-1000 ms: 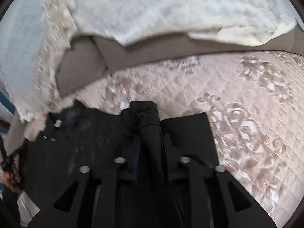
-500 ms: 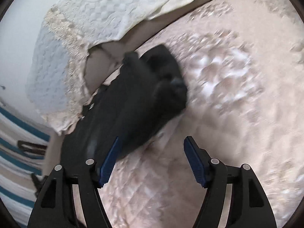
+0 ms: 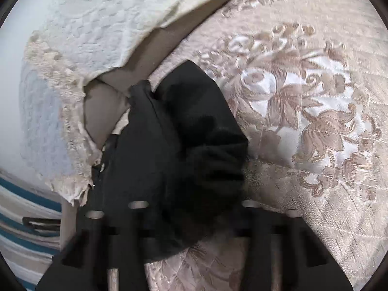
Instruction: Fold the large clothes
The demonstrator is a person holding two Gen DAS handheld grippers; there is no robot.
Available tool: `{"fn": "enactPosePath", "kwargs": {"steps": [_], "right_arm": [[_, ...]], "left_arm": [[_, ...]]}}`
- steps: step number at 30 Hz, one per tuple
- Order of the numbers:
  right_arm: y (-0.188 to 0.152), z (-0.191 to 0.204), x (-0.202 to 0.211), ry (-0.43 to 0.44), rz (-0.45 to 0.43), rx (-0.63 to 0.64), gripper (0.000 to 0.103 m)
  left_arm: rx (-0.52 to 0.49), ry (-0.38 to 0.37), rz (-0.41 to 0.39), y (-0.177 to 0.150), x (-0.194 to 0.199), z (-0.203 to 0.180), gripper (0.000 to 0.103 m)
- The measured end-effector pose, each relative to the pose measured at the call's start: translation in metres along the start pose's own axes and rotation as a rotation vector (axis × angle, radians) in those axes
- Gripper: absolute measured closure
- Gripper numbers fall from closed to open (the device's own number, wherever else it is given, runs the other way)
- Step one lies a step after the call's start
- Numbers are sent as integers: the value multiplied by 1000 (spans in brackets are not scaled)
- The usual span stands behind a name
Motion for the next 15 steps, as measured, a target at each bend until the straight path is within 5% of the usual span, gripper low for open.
{"fn": "enactPosePath", "kwargs": {"steps": [4, 10, 15], "right_arm": [[-3, 12, 21, 30, -17, 35, 87], [-32, 9, 81, 48, -10, 66, 88], [-77, -19, 126, 5, 21, 54, 88]], "left_arm": [[-17, -15, 2, 4, 18, -3, 88], [-87, -76, -26, -20, 77, -1, 90], [-123, -88, -3, -71, 119, 21, 90]]}}
Point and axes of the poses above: each gripper's, at about its wrist camera, not at the fingertips, and x roughly against the way its jaws point, z to its left, y to its top, the point moved 3 cm from there along -x, roughly the way its jaws point, and after that the axes turned 2 degrees about -x, right-handed, at the moved point
